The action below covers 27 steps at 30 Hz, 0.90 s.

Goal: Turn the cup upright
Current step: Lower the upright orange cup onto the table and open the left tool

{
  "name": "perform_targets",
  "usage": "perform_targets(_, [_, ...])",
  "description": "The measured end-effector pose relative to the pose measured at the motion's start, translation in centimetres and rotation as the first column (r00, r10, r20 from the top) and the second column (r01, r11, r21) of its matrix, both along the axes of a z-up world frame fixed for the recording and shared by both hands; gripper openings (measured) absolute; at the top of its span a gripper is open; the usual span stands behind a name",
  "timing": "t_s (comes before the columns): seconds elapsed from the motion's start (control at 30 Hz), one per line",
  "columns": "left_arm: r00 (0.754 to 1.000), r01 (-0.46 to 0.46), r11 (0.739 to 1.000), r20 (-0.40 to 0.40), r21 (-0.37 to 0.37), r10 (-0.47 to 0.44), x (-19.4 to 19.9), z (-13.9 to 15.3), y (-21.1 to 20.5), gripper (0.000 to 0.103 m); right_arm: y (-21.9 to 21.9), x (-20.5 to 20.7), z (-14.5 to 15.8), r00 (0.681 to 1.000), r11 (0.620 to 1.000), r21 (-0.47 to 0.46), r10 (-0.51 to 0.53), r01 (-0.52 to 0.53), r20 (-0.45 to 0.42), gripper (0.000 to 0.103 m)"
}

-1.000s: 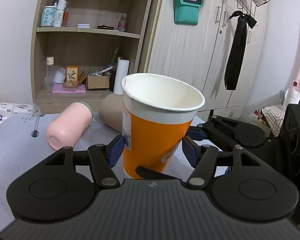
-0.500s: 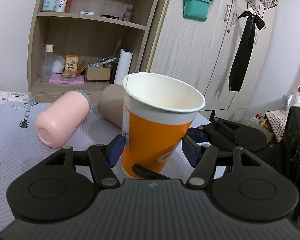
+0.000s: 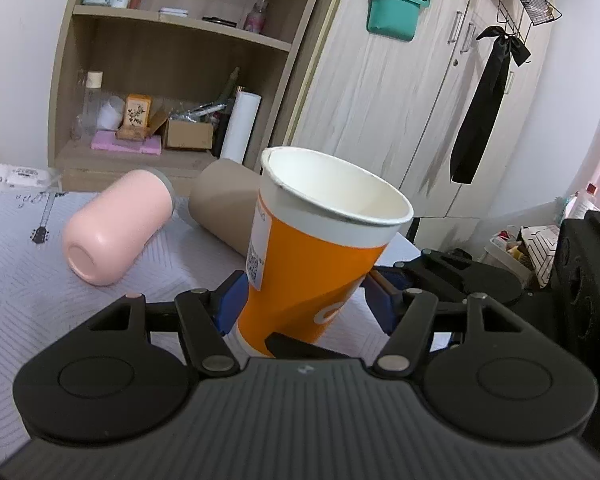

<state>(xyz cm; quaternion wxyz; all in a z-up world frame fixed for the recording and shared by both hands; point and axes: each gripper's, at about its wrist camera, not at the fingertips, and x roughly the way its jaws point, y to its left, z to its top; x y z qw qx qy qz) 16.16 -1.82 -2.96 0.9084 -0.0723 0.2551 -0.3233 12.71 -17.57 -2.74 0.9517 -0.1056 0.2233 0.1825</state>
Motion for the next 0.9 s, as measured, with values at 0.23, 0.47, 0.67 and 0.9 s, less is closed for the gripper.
perform_targets(0.23, [0.999,-0.037,0.999,-0.039,-0.008,0.037,-2.1,0.3,1.1,0.069,-0.7,-1.8,0.2,1.0,0.999,0.045,-0.022,0.022,-0.004,0.082])
perform_targets(0.47, [0.992,-0.127,0.992,0.025,0.018,0.127,-6.6,2.3,1.8,0.071,-2.2,-5.3,1.8,0.996,0.989,0.122,-0.09,0.087,0.018,0.082])
perform_targets(0.67, [0.982,-0.18,0.983,0.065,0.036,0.178,-10.0,4.6,2.7,0.076,-3.4,-8.7,4.1,0.982,0.976,0.146,-0.175,0.165,0.063,0.082])
perform_targets(0.9, [0.964,-0.259,0.963,0.089,0.08,0.252,-13.2,5.7,3.5,0.079,-3.5,-12.5,6.4,0.958,0.956,0.157,-0.266,0.247,0.111,0.084])
